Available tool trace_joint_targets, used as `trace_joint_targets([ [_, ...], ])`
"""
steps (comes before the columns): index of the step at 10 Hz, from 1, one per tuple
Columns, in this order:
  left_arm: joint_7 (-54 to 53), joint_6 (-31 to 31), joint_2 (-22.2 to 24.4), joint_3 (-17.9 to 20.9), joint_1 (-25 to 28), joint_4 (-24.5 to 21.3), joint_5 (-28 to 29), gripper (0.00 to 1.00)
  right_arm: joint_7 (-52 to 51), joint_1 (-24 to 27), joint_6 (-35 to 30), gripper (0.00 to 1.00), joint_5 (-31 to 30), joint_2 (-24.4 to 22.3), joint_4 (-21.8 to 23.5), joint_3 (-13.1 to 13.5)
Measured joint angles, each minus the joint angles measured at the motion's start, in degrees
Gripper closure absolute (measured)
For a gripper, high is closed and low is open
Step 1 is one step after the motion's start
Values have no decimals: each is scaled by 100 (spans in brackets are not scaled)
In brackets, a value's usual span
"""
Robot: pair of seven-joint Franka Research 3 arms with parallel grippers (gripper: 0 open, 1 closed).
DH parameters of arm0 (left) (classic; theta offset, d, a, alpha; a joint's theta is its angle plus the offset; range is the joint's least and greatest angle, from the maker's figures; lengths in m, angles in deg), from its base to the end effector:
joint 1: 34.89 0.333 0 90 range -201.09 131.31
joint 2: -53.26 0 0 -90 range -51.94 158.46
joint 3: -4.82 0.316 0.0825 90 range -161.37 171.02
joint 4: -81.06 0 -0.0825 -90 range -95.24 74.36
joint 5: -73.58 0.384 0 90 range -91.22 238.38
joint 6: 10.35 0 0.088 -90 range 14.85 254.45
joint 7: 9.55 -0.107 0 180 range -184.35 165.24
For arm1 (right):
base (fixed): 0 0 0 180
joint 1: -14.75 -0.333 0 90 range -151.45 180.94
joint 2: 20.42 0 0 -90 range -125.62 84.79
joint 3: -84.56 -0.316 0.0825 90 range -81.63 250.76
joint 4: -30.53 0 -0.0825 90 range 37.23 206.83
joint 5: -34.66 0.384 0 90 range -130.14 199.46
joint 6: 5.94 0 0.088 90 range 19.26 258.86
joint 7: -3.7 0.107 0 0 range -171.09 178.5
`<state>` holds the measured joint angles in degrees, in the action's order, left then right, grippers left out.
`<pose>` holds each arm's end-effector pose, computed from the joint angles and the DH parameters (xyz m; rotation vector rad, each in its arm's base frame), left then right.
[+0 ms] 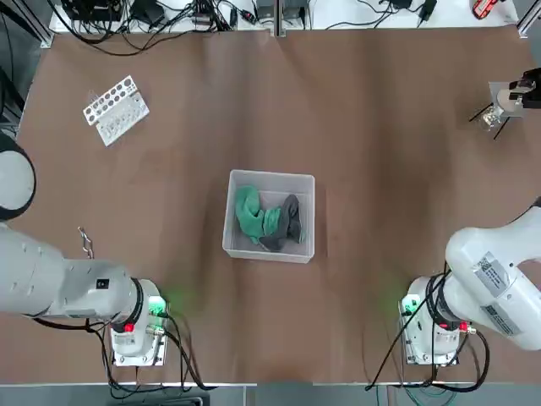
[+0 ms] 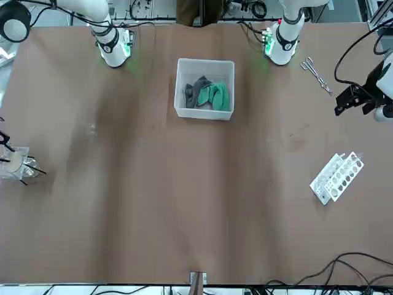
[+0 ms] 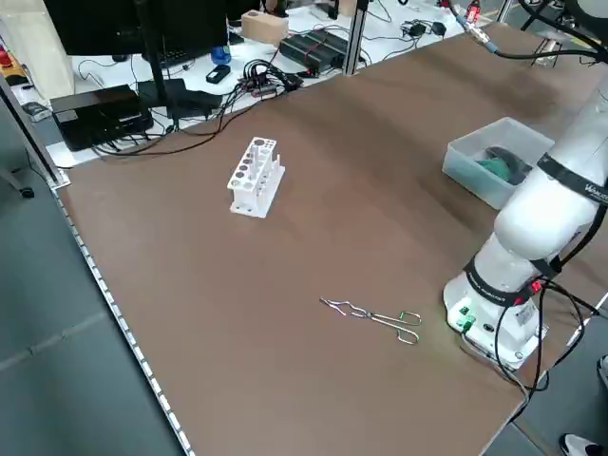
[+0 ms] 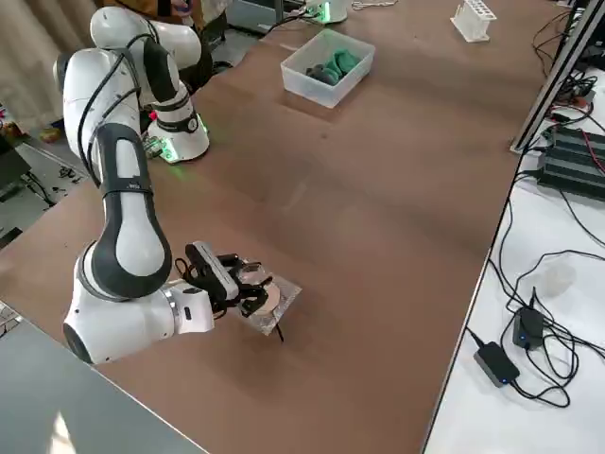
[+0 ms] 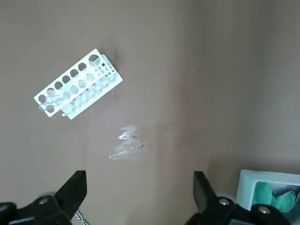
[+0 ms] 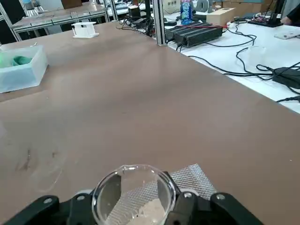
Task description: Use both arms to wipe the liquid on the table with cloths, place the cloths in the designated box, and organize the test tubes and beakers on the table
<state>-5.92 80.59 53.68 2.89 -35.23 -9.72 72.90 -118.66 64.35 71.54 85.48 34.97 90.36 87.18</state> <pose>0.5533 -0.0233 0.6236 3.1292 0.0374 0.0149 0.5201 -0.4965 0.2551 -1.9294 -1.2118 -1.0361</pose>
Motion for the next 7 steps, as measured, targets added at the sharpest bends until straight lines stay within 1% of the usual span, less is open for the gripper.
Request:
trace_joint_targets([
  [3,0,0,0,0,2,0,0,0,-105,-5,80,56,2,161,0,-51],
  [5,0,0,0,0,1,0,0,0,-120,-5,81,53,13,191,-3,-57],
  [6,0,0,0,0,1,0,0,0,-120,-5,81,43,13,191,-4,-57],
  [7,0,0,0,0,1,0,0,0,-120,-5,81,28,13,191,-5,-58],
])
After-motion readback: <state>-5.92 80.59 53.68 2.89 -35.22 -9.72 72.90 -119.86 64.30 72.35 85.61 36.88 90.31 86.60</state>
